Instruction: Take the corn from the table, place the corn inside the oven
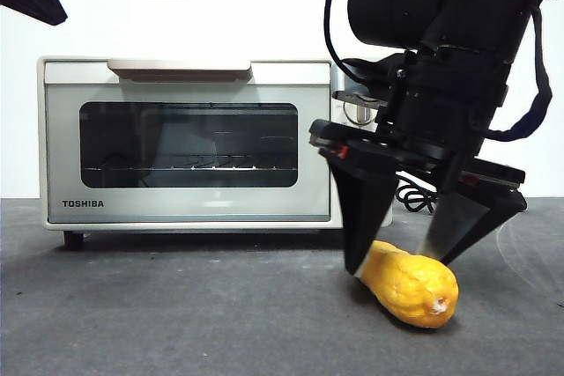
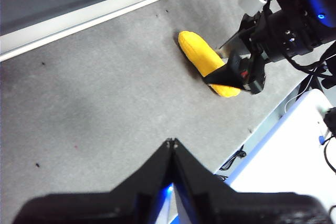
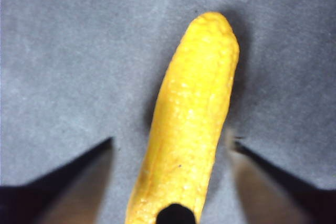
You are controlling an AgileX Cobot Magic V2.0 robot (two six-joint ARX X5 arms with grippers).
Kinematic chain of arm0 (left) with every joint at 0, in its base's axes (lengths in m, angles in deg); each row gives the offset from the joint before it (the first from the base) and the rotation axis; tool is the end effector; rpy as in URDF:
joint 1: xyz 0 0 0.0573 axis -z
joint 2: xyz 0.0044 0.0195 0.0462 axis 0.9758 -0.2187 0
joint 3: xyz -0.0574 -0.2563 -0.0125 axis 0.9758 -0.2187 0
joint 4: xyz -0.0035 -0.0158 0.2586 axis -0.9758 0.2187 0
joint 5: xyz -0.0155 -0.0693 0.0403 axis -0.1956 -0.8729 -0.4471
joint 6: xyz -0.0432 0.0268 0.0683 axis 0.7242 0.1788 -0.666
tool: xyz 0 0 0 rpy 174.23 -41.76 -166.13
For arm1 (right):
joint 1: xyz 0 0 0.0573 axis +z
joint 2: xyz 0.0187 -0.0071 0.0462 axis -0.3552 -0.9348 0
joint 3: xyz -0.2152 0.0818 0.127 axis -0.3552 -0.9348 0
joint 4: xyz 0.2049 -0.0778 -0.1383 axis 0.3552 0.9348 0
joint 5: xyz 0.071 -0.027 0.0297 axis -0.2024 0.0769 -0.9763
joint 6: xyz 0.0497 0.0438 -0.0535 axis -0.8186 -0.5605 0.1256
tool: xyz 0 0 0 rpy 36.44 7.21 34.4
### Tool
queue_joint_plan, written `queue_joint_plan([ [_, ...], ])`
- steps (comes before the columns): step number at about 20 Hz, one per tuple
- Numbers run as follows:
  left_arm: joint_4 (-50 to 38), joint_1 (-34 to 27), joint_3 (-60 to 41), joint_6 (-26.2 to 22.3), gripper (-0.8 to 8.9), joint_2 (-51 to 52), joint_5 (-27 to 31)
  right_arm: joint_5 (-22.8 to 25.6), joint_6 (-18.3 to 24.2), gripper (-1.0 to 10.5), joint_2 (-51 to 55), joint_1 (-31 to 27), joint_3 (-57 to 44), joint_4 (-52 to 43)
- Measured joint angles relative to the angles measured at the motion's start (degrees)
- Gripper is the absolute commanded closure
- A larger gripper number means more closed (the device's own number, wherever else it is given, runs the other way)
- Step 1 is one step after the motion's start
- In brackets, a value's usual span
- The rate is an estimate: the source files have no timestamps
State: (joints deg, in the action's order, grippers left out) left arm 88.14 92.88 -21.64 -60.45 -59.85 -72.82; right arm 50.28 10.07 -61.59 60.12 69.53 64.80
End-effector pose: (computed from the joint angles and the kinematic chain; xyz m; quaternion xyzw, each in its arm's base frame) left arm 0.1909 -0.0916 0.2751 -0.0492 0.4381 -0.3586 0.8228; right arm 0.2344 0.1989 0.1292 -0.0625 0.5801 0.2262 0.7800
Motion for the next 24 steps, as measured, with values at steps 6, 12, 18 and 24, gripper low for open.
queue_joint_plan([
  [6, -3.1, 0.0, 0.0, 0.0, 8.19, 0.0, 1.2, -0.5, 0.0, 9.6, 0.0, 0.6, 1.3, 3.6],
  [12, -11.7, 0.9, 0.0, 1.1, 8.19, -0.1, 1.2, -2.7, 1.8, 9.6, 0.6, 6.2, 13.2, 13.9],
  [18, -19.9, 1.0, 3.1, 2.9, 8.19, -2.2, 3.0, -2.6, 4.7, 9.6, 2.6, 11.3, 25.8, 21.6],
  [24, -17.6, 1.0, 14.7, 2.9, 8.19, -11.2, 4.2, 2.0, 7.2, 9.6, 6.2, 12.1, 33.6, 29.4],
])
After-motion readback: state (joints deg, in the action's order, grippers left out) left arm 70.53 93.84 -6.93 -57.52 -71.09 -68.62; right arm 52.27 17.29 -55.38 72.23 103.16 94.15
